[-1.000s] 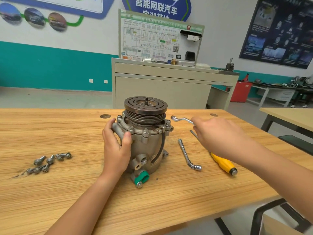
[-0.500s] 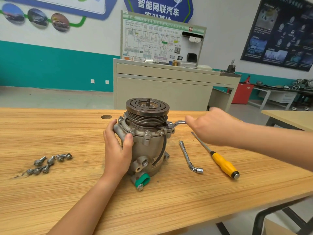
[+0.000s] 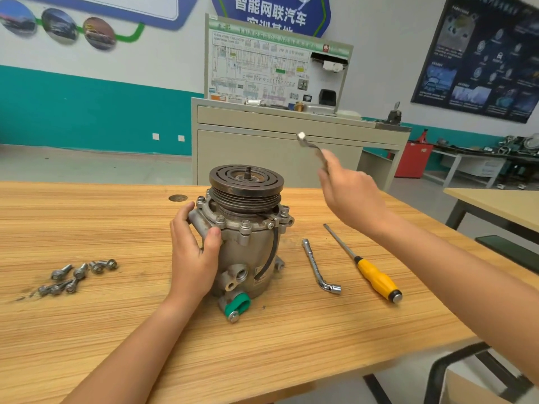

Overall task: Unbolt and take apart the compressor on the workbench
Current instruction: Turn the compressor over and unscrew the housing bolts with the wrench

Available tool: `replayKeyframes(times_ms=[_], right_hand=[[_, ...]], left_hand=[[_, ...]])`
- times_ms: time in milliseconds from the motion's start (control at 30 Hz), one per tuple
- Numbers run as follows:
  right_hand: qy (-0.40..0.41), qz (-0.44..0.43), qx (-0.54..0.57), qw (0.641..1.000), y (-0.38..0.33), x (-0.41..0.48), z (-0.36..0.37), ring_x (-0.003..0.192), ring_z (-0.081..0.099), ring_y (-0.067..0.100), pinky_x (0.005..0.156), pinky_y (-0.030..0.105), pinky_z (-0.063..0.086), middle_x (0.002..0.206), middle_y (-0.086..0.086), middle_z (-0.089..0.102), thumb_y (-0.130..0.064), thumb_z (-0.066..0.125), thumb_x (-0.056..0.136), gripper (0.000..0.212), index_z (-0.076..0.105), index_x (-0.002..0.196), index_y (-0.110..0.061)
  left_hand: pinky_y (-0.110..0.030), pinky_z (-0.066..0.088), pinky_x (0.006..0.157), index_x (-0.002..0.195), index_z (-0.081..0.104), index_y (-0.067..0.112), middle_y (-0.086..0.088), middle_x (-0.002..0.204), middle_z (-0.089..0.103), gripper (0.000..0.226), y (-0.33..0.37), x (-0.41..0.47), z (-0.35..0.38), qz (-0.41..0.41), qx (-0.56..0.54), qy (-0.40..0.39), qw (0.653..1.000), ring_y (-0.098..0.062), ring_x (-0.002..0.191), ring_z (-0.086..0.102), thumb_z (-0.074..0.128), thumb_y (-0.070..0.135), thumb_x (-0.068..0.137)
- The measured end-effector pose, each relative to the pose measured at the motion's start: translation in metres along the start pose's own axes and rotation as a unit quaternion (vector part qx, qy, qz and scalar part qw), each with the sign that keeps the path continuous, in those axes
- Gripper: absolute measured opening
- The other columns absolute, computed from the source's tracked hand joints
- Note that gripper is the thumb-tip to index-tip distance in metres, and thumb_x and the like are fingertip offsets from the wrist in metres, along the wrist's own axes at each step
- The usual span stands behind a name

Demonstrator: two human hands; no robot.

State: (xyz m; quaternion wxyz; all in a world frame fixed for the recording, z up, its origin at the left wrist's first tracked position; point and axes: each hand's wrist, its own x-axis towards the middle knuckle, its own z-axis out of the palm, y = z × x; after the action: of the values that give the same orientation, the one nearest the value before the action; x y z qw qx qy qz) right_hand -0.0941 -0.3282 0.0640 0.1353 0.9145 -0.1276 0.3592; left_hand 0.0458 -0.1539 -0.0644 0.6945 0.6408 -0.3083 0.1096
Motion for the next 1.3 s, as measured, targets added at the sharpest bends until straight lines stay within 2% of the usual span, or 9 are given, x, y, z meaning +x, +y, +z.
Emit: replayKeyframes(times_ms=[67,233,467,667,767,900,1033,1200,1300], right_hand=[[-0.071,-0.027,-0.109,0.991,-0.003,-0.013,-0.015,0.034,0.024,0.015,0.040,0.020,0.019,0.045,-0.007,0.030,-0.008,0.048,0.093,0.036,0.042,0.128,-0.004],[-0.249,-0.083,-0.213,0.941,-0.023,-0.033,-0.034,0.043,0.031,0.012,0.037,0.025,0.019,0.052,-0.005,0.034,-0.003,0.040,0.089,0.049,0.027,0.135,-0.013],[-0.280,-0.163,-0.314,0.893,-0.046,-0.023,-0.036,0.041,0.028,0.017,0.036,0.026,0.019,0.054,0.003,0.030,0.004,0.041,0.089,0.056,0.018,0.140,0.006],[-0.285,-0.200,-0.262,0.900,-0.006,-0.011,-0.031,0.042,0.035,0.012,0.041,0.024,0.028,0.051,-0.005,0.038,-0.022,0.033,0.093,0.021,0.040,0.110,-0.012],[-0.284,-0.198,-0.251,0.904,0.010,0.008,-0.006,0.056,0.050,0.019,0.068,0.031,0.046,0.064,-0.002,0.050,-0.010,0.040,0.094,0.014,0.043,0.107,-0.011],[-0.185,-0.210,-0.202,0.939,0.003,0.029,0.034,0.099,0.061,0.025,0.105,0.041,0.032,0.105,0.011,0.065,0.002,0.050,0.088,0.030,0.052,0.118,-0.004],[-0.026,-0.232,-0.116,0.966,-0.003,0.030,0.043,0.076,0.070,0.028,0.080,0.052,0.051,0.081,0.017,0.071,0.014,0.076,0.059,0.031,0.069,0.089,0.005],[0.045,-0.019,0.051,0.998,-0.002,0.007,0.003,0.048,0.056,0.029,0.047,0.029,0.040,0.056,0.010,0.057,-0.004,0.051,0.091,0.025,0.057,0.114,0.005],[-0.032,0.033,-0.015,0.999,0.000,-0.015,-0.018,0.042,0.041,0.022,0.043,0.026,0.027,0.052,-0.002,0.040,-0.015,0.040,0.098,0.030,0.039,0.128,-0.009]], left_hand=[[-0.052,0.036,0.106,0.138,0.027,0.025,0.005,0.136,0.033,0.072,0.001,0.000,0.000,0.003,0.004,0.000,1.000,-0.020,0.131,0.035,0.040,0.057,0.074],[-0.052,0.036,0.105,0.141,0.027,0.020,0.007,0.136,0.032,0.079,0.002,0.000,-0.001,-0.001,0.012,-0.003,1.000,-0.021,0.132,0.036,0.039,0.059,0.073],[-0.052,0.036,0.105,0.141,0.027,0.022,0.001,0.141,0.034,0.079,0.001,-0.001,-0.001,-0.012,0.012,-0.011,1.000,-0.026,0.130,0.040,0.040,0.059,0.072],[-0.052,0.036,0.106,0.141,0.027,0.022,0.003,0.140,0.034,0.080,0.001,-0.001,-0.001,-0.013,0.014,-0.011,1.000,-0.025,0.130,0.039,0.040,0.059,0.072],[-0.051,0.037,0.105,0.141,0.028,0.023,0.000,0.142,0.035,0.080,0.002,-0.001,-0.002,-0.014,0.012,-0.017,1.000,-0.025,0.130,0.041,0.040,0.060,0.071],[-0.049,0.035,0.107,0.141,0.028,0.022,0.010,0.135,0.031,0.081,0.005,-0.001,-0.003,-0.008,0.027,-0.010,1.000,-0.019,0.130,0.037,0.039,0.060,0.071],[-0.049,0.035,0.107,0.141,0.028,0.024,0.007,0.138,0.034,0.080,0.005,-0.001,-0.004,-0.011,0.033,-0.016,0.999,-0.019,0.131,0.037,0.040,0.062,0.071],[-0.050,0.036,0.106,0.140,0.028,0.024,0.006,0.138,0.035,0.079,0.004,-0.001,-0.006,-0.012,0.032,-0.018,0.999,-0.019,0.131,0.038,0.040,0.061,0.071],[-0.050,0.037,0.105,0.140,0.029,0.026,0.005,0.138,0.036,0.078,0.004,-0.001,-0.004,-0.016,0.029,-0.019,0.999,-0.022,0.129,0.040,0.040,0.061,0.072]])
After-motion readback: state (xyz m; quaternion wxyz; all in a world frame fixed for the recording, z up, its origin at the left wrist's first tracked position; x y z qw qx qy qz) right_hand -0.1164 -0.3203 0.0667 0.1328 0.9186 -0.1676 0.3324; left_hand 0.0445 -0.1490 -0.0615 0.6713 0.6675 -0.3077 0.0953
